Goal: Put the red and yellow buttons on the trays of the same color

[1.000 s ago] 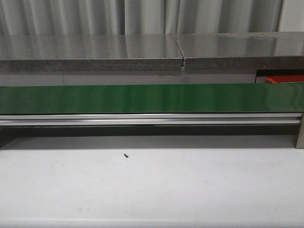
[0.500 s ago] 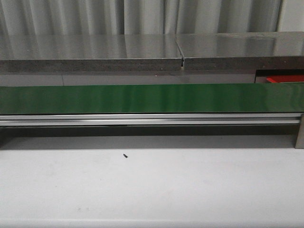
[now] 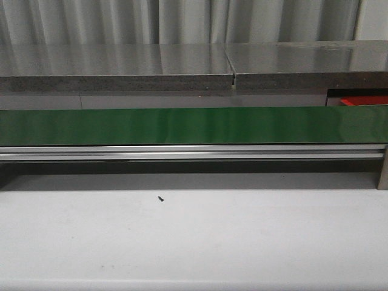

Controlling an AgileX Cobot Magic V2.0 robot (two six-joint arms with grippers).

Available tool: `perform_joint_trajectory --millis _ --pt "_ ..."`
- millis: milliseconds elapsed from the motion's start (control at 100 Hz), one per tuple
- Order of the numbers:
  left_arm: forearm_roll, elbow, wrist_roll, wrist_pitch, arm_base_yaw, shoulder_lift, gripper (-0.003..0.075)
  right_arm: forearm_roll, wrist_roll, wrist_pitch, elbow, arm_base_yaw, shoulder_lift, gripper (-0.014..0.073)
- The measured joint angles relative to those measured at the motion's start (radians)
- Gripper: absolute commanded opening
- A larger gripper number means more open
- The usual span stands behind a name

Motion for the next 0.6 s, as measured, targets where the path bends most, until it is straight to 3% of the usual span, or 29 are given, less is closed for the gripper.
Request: perform_joint_trajectory --millis 300,600 --pt "-0.004 -0.129 -0.002 0.061 0.011 0.360 0.0629 0.000 0.000 0.000 0.000 0.000 0.000 -0.0068" --pt "-0.007 -0.139 -0.002 0.052 0.011 0.503 0.0629 0.000 0.000 0.000 0.000 0.000 0.000 -0.0068"
